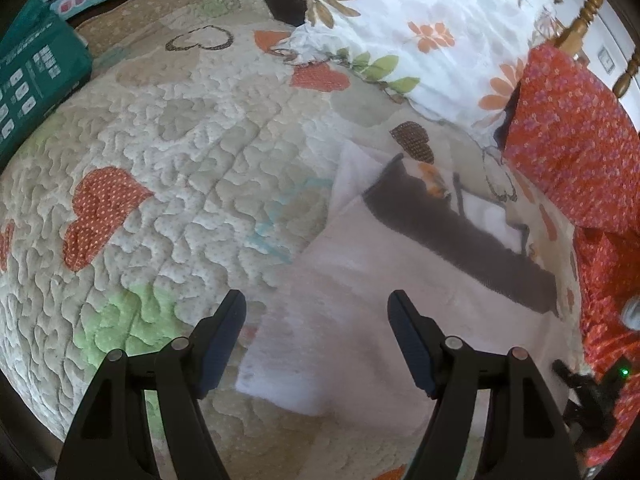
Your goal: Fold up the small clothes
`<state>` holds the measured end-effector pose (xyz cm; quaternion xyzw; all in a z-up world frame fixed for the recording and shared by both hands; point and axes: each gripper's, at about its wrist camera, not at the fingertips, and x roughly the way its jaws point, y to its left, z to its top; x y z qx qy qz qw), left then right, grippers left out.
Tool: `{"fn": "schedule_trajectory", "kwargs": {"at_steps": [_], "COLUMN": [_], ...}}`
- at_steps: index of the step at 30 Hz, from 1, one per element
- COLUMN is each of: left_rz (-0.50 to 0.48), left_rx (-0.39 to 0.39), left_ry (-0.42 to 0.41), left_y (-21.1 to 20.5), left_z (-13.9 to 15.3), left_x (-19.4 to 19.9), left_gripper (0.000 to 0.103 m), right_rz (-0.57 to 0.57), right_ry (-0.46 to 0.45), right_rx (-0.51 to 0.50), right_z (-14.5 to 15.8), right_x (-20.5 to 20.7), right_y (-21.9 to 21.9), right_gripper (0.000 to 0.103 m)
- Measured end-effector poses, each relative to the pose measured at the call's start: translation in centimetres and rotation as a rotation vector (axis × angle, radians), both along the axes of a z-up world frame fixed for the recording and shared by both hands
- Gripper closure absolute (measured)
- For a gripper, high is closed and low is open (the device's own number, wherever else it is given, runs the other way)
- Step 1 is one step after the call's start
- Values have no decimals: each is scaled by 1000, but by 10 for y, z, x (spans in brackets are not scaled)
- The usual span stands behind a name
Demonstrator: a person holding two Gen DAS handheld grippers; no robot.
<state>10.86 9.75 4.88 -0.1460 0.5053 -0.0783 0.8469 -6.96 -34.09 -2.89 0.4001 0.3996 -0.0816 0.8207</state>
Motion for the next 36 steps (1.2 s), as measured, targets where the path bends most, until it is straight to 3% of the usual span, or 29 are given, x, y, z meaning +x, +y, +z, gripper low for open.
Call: {"fn": "schedule_trajectory", "kwargs": {"at_steps": [1, 4, 10, 16, 19, 25, 29, 36], "left_rz": [8, 42, 127, 184, 235, 298, 297, 293], "left_rx": [-10, -50, -124, -176, -168, -209, -236, -234], "left_ry": [4, 15, -10, -39, -70, -65, -52, -54], "left_y": [4, 21, 63, 101, 121, 147, 150, 147], "left_z": [1, 3, 18, 34, 42, 41, 38, 38], "left_x": [0, 5, 14, 15, 16, 22, 23, 22], "left_gripper": [31, 31, 31, 30, 30, 30, 30, 30], "right_rz": [-11, -28, -20, 144, 250, 410, 440, 458], "right_ry": [14, 48, 1, -67, -59, 18, 46, 23], "right_rx": [-19, -31, -52, -172, -197, -197, -294, -349], "right_z": [0, 2, 44, 101, 101, 61, 48, 70], "right_x": [1, 3, 12, 78, 112, 159, 170, 178], "right_y": [1, 0, 14, 101, 161, 260, 288, 300], "right_gripper": [61, 75, 78, 79, 79, 80, 80, 79]}}
